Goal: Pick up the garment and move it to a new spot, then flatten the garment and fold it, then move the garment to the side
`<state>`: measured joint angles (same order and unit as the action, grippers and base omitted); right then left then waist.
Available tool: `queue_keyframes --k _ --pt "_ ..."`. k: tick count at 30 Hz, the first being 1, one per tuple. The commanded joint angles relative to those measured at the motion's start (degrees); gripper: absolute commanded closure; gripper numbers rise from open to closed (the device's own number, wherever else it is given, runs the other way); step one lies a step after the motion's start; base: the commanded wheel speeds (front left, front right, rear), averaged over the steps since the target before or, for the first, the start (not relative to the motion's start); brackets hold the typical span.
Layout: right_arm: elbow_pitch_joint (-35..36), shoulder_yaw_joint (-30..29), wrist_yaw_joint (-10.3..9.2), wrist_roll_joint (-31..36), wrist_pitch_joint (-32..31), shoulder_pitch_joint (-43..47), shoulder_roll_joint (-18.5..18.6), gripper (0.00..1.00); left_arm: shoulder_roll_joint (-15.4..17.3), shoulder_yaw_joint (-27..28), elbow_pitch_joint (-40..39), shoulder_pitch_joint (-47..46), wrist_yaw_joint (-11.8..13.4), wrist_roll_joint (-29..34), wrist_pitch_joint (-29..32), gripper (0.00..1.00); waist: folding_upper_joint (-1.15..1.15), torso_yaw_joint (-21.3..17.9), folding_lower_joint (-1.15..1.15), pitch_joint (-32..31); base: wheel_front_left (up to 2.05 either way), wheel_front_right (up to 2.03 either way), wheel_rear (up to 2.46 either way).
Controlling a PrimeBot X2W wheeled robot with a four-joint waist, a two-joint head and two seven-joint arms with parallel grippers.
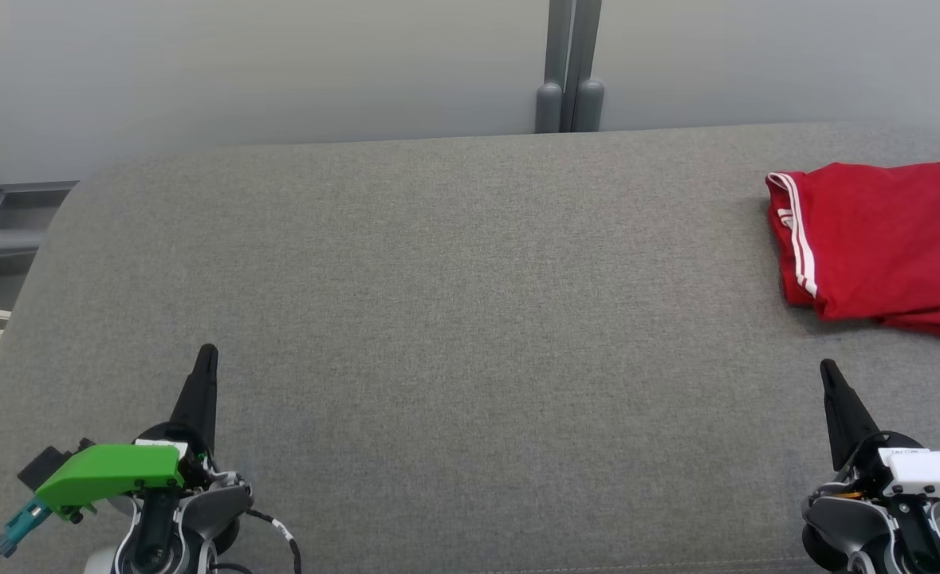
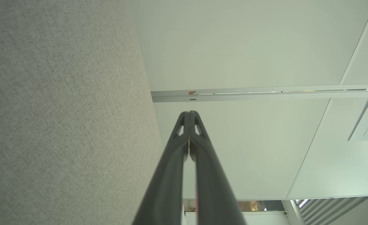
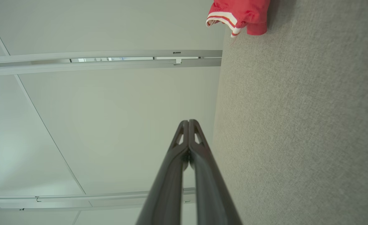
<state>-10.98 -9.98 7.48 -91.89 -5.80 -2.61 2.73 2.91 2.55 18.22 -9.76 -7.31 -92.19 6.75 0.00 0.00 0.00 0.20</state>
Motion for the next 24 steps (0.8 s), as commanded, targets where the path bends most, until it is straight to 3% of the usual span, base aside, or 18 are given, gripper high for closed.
queue_keyframes --k 1,24 --pt "0.4 -0.2 0.02 -1.1 -0.3 -0.5 0.3 1.00 -0.1 0.3 -0.3 -1.1 -0.4 -0.6 0.3 1.00 0.00 0.0 0.00 0.0 0.00 0.00 0.00" --pt "0.3 -0.2 0.02 -0.9 -0.2 -0.5 0.3 1.00 -0.1 0.3 -0.3 -0.9 -0.4 -0.5 0.2 1.00 0.00 0.0 0.00 0.0 0.00 0.00 0.00"
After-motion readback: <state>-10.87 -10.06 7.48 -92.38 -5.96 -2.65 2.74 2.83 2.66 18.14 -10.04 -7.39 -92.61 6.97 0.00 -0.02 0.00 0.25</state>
